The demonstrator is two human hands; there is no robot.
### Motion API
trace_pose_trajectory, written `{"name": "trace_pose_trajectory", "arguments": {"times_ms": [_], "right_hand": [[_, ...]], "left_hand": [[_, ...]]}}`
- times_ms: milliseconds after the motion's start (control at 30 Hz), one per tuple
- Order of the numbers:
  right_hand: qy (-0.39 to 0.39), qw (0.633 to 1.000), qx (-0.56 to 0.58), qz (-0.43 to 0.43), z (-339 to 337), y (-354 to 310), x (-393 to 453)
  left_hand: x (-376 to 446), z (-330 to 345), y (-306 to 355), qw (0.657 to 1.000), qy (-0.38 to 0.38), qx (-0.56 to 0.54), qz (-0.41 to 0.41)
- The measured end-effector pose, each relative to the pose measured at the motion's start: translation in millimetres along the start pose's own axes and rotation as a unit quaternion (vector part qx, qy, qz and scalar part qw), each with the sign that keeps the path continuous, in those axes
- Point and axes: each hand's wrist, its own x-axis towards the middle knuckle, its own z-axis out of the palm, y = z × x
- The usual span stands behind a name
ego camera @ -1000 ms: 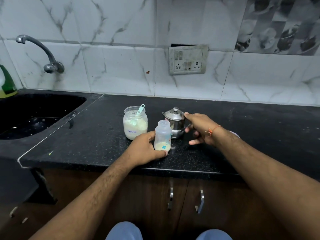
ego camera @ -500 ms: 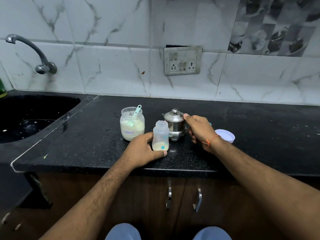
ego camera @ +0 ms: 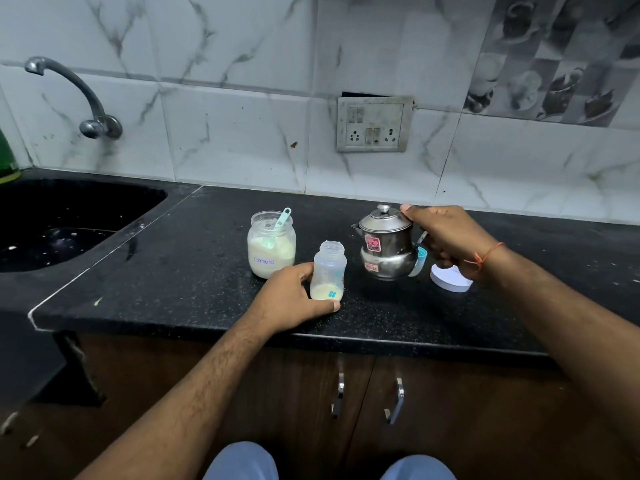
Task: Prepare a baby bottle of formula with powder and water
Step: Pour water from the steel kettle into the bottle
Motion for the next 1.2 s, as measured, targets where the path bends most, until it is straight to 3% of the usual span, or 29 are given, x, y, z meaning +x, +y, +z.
{"name": "trace_pose_trajectory", "arguments": {"times_ms": [200, 567, 1200], "right_hand": [[-0.02, 0.995, -0.091, -0.024, -10.5, -22.6, -1.7], [-0.093, 0.984, -0.151, -0.013, -5.4, -48.0, -1.2], [-0.083, 0.961, -0.26, -0.044, 0.2, -79.0, 13.5]], "left_hand": [[-0.6, -1.1, 3.6, 1.0, 0.006, 0.014, 0.002], [-3.3, -2.2, 6.1, 1.0, 0.012, 0.023, -0.007], [-2.9, -2.4, 9.3, 0.999, 0.014, 0.024, -0.018]]}}
